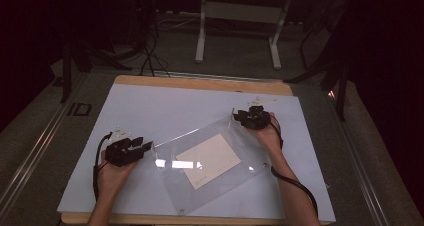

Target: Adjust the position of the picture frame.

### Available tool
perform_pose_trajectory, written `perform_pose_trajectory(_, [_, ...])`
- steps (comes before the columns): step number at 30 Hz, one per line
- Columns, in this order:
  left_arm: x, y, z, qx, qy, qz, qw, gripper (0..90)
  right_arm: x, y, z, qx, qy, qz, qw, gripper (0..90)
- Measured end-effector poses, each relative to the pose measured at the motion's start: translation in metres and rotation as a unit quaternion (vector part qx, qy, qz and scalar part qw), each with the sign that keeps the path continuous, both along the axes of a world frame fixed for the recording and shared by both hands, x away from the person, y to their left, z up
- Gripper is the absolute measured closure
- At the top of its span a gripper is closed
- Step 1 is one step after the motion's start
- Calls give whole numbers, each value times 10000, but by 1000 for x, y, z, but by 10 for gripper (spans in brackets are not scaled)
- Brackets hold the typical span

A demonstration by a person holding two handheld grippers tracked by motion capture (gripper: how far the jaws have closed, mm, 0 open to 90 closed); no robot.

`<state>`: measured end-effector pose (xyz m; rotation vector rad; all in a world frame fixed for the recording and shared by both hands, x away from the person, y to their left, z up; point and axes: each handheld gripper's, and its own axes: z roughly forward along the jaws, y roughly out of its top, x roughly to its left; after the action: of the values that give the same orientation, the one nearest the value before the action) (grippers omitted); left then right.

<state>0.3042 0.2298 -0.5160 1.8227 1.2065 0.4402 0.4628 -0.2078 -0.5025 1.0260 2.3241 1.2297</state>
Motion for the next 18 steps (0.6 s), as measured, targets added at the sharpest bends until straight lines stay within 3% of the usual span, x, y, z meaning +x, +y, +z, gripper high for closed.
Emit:
perform_pose_trajectory(8, [1,-3,-3,253,64,-93,9996,567,12,13,-2,-255,0,-46,9997,687])
perform_pose_trajectory(16, [-2,-5,-3,277,102,-247,9993,575,18,21,-5,-267,-7,-42,9996,714])
perform_pose_trajectory(18, [-4,-9,-3,370,66,-285,9989,575,20,20,-7,-264,-13,-69,9996,726])
